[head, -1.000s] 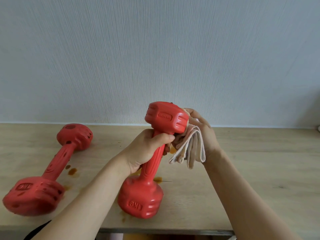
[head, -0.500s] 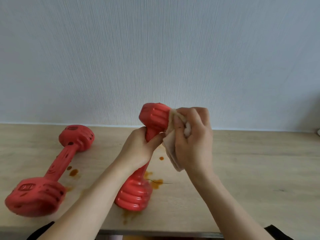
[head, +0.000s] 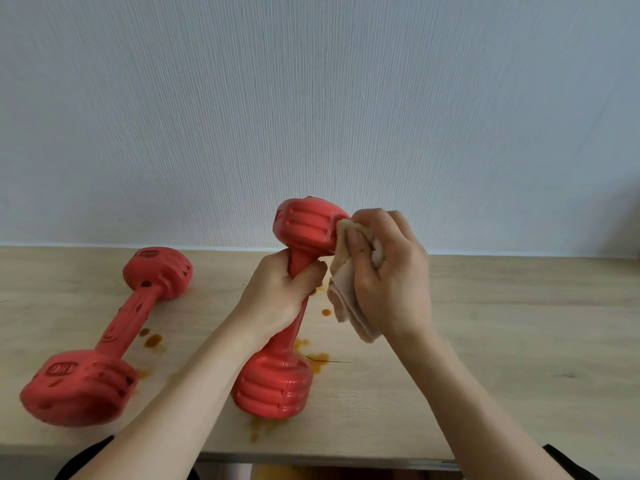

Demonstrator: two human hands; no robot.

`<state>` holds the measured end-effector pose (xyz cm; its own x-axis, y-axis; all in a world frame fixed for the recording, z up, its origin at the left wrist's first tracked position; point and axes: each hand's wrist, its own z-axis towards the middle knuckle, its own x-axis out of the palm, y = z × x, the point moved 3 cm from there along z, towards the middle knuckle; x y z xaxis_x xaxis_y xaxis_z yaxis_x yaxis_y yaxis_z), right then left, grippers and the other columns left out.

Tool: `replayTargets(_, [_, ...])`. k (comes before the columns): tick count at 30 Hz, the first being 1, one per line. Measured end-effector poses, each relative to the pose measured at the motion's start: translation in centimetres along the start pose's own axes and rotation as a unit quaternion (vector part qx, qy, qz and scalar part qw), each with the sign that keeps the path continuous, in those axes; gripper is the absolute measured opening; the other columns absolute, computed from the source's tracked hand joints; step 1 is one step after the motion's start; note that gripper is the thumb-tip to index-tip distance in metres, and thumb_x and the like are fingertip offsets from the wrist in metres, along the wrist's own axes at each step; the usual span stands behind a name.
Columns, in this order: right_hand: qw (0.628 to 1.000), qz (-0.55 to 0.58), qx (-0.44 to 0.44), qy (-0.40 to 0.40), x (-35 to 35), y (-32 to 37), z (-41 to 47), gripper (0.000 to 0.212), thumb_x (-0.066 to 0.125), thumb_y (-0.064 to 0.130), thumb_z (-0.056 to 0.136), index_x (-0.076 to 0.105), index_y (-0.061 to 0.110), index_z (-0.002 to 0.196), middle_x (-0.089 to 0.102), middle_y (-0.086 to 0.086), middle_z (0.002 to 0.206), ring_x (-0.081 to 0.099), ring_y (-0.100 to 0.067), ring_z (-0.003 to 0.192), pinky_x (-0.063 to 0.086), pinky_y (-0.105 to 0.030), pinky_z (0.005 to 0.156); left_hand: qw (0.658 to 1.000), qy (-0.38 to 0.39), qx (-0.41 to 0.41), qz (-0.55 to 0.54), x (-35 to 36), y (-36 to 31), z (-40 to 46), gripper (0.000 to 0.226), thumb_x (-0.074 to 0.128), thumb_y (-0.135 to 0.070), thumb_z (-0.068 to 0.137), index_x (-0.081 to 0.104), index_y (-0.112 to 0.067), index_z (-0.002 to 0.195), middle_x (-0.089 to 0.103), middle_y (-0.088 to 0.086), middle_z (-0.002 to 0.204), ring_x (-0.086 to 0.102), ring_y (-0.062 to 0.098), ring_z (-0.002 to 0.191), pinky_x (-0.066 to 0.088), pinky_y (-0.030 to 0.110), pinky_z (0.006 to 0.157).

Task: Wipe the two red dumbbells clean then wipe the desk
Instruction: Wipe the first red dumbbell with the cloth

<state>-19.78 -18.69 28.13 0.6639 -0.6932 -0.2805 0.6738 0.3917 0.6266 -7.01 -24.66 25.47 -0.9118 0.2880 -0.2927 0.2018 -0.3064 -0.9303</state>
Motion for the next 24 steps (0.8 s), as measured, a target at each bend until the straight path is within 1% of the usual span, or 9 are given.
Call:
replayTargets(5, [0.991,0.037,0.116,0.055,-0.1,-2.3,0.2,0.015,0.052,0.014,0.094,0.056,0.025,0.085,0.063,-0.003,0.083,0.06,-0.01,0.077,0.046,-0.024,0.069,1.0,0.014,0.012,-0.022,0.3,-0.3,-0.3,0.036,0.056,-0.026,0.074,0.053,0.011,0.078,0.049,0.013,0.064,0.048,0.019,0.061,0.041,0.036,0.058])
replayTargets(8, [0.999,-0.001,0.045,0.026,0.0,-0.4,0.2,0.011,0.049,0.019,0.092,0.058,0.018,0.085,0.057,0.0,0.086,0.054,-0.008,0.072,0.042,-0.018,0.063,1.0,-0.015,0.001,-0.01,0.1,-0.3,-0.3,0.029,0.06,-0.023,0.081,0.056,0.004,0.072,0.051,0.006,0.059,0.05,0.014,0.057,0.04,0.033,0.057])
replayTargets(11, [0.996,-0.062,-0.054,0.023,0.3,2.2,-0.1,0.018,0.042,0.029,0.089,0.054,0.015,0.085,0.051,-0.001,0.087,0.053,-0.02,0.068,0.044,-0.034,0.055,0.999,-0.039,-0.006,0.03,0.3,-0.5,-0.3,0.031,0.061,-0.03,0.085,0.054,-0.01,0.062,0.049,-0.003,0.051,0.043,0.007,0.047,0.035,0.026,0.05])
replayTargets(13, [0.996,-0.053,-0.044,0.049,0.4,2.2,-0.2,0.019,0.039,0.031,0.09,0.052,0.017,0.088,0.048,0.001,0.09,0.053,-0.019,0.071,0.045,-0.036,0.055,0.999,-0.035,-0.004,0.026,0.4,-0.4,-0.3,0.036,0.06,-0.038,0.081,0.053,-0.008,0.063,0.049,-0.002,0.051,0.044,0.01,0.048,0.037,0.029,0.051])
replayTargets(16, [0.996,0.005,0.027,0.085,0.3,-0.1,-0.3,0.016,0.04,0.027,0.093,0.053,0.018,0.092,0.047,0.001,0.09,0.05,-0.009,0.071,0.043,-0.022,0.064,1.0,-0.022,0.003,0.001,0.4,-0.3,-0.3,0.032,0.056,-0.03,0.075,0.053,0.001,0.07,0.049,0.005,0.056,0.047,0.017,0.054,0.045,0.044,0.056])
replayTargets(17, [0.995,0.01,0.045,0.09,0.2,-0.8,-0.3,0.015,0.039,0.026,0.092,0.052,0.019,0.091,0.048,0.001,0.089,0.05,-0.008,0.072,0.041,-0.018,0.064,1.0,-0.022,0.003,-0.003,0.3,-0.3,-0.3,0.031,0.057,-0.027,0.075,0.052,0.003,0.07,0.048,0.008,0.058,0.046,0.017,0.055,0.044,0.044,0.056])
replayTargets(20, [0.995,0.001,0.046,0.085,0.3,-0.9,-0.4,0.017,0.04,0.025,0.091,0.053,0.015,0.088,0.049,0.001,0.089,0.05,-0.009,0.071,0.042,-0.024,0.065,1.0,-0.024,0.004,-0.011,0.2,-0.3,-0.4,0.029,0.058,-0.024,0.077,0.052,0.004,0.069,0.048,0.008,0.058,0.046,0.016,0.055,0.038,0.034,0.057])
replayTargets(22, [0.997,-0.013,0.0,0.073,0.4,0.5,-0.4,0.02,0.041,0.025,0.092,0.055,0.011,0.089,0.048,0.0,0.089,0.051,-0.015,0.069,0.043,-0.032,0.062,0.999,-0.035,0.003,0.002,0.1,-0.4,-0.3,0.029,0.06,-0.025,0.081,0.053,-0.003,0.063,0.05,-0.002,0.051,0.045,0.01,0.05,0.037,0.026,0.053])
replayTargets(24, [0.997,-0.019,-0.041,0.066,0.4,1.4,-0.3,0.019,0.043,0.023,0.091,0.055,0.008,0.09,0.048,-0.002,0.089,0.051,-0.017,0.068,0.042,-0.032,0.06,0.999,-0.036,-0.004,0.012,0.2,-0.4,-0.4,0.03,0.061,-0.022,0.087,0.052,-0.013,0.059,0.049,-0.01,0.044,0.043,0.003,0.044,0.034,0.019,0.047])
